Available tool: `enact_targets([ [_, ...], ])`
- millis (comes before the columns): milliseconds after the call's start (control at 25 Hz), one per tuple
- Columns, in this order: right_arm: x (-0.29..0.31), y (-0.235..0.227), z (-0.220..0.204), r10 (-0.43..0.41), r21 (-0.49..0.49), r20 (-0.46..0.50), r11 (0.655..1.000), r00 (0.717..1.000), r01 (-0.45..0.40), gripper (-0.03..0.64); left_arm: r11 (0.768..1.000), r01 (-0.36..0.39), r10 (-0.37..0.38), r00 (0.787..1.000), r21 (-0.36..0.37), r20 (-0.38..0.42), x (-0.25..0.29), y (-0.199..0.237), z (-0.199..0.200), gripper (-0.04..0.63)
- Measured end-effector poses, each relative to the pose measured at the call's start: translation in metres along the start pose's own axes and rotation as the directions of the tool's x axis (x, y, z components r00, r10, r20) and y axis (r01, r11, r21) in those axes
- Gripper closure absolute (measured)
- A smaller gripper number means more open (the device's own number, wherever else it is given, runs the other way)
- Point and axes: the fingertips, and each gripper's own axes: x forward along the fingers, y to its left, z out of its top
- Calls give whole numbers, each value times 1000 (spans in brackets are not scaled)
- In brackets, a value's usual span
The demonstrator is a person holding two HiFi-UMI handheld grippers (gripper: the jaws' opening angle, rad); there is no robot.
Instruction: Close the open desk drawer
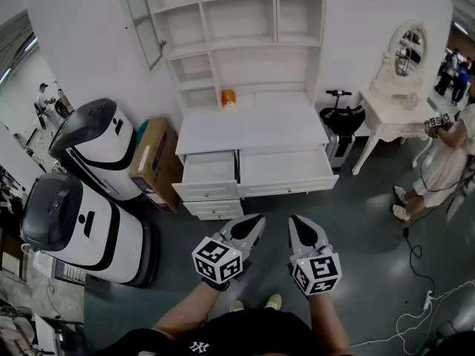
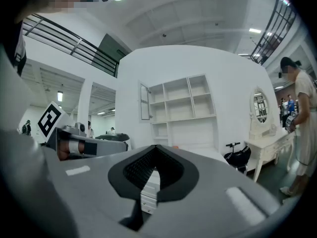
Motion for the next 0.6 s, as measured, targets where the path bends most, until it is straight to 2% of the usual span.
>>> enact_targets([
  [440, 1, -11, 4, 21, 3, 14, 1000, 1000, -21, 594, 998, -10, 9, 1000, 55, 12, 13, -9, 2, 594],
  [600, 5, -20, 7, 32, 34, 39, 999, 999, -33, 594, 997, -14, 13, 1000, 71, 18, 21, -5, 4, 594],
])
